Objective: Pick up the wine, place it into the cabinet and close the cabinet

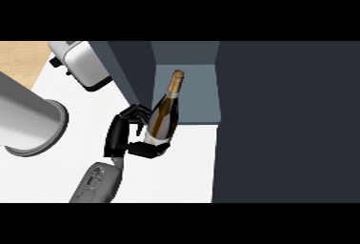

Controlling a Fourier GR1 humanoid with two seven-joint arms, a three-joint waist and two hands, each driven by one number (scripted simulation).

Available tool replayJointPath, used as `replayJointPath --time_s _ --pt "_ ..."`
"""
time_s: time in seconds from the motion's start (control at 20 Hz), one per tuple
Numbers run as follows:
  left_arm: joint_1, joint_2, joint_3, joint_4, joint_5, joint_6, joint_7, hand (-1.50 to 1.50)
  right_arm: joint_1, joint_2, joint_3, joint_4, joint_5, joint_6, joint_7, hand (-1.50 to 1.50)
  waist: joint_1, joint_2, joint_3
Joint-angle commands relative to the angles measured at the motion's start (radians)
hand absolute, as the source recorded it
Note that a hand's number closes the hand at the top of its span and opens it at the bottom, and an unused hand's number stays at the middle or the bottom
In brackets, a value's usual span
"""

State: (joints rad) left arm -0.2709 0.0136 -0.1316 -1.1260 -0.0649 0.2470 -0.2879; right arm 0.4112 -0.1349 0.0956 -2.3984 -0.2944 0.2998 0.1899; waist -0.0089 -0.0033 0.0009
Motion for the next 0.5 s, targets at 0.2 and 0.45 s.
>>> replayJointPath --time_s 0.2,0.45 --pt "-0.116 -0.012 -0.166 0.018 -0.042 0.177 0.128 1.5 0.019 -0.043 -0.086 -0.122 -0.157 0.017 0.059 -1.5 -0.02 0.002 -0.001" --pt "-0.191 -0.011 -0.164 0.054 0.015 0.171 0.172 1.5 0.016 0.009 0.003 -0.117 -0.053 -0.014 0.049 -1.5 -0.03 0.004 -0.002"
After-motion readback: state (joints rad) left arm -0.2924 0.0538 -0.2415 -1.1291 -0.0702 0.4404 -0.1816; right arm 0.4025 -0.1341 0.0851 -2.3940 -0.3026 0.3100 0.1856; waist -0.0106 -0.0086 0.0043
